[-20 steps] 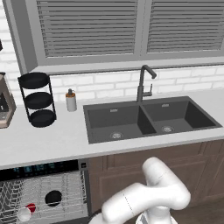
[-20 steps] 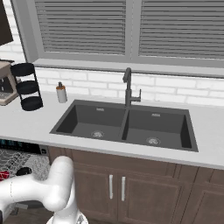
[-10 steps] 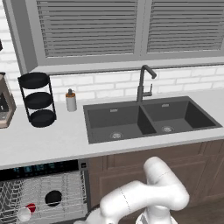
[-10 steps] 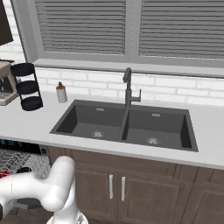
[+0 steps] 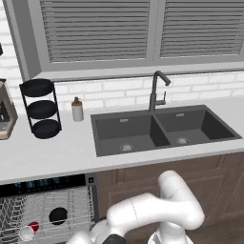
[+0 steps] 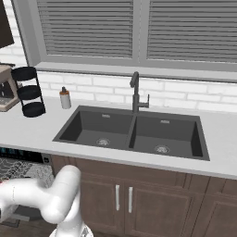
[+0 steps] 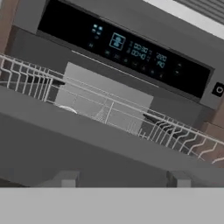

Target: Pick up the cup and bowl from the counter, place them in the dishwasher, and close the dishwasher door.

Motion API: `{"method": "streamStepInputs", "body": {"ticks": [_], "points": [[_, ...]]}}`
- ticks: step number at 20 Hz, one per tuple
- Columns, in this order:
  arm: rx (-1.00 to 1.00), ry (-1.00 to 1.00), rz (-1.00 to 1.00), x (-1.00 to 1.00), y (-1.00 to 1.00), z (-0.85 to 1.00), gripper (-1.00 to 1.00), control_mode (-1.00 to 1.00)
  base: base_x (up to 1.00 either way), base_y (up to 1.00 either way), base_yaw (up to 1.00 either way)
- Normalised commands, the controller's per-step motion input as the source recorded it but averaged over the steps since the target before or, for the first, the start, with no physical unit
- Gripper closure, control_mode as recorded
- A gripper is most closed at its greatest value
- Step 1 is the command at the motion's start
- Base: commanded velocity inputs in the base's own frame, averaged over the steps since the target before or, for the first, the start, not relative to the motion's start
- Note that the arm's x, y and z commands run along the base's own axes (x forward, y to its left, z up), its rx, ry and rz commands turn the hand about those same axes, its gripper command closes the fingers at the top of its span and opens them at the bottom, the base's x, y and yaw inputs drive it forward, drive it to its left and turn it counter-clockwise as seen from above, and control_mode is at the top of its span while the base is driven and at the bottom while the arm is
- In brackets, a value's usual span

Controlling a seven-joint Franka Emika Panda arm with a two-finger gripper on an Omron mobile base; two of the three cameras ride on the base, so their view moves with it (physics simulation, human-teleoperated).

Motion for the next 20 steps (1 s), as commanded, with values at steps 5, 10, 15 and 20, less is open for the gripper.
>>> {"method": "streamStepInputs", "body": {"ticks": [5,10,15,20], "points": [[-0.15,0.29,-0.03,0.02,-0.25,-0.32,-1.0,-1.0,0.0,0.0,0.0],[-0.07,0.08,-0.01,-0.59,-0.34,-0.03,-1.0,-1.0,0.0,0.0,0.0],[-0.01,0.0,0.0,-0.82,-0.34,-0.2,-1.0,-1.0,0.0,0.0,0.0],[-0.17,0.0,0.0,0.19,-0.1,-0.28,-1.0,-1.0,0.0,0.0,0.0]]}}
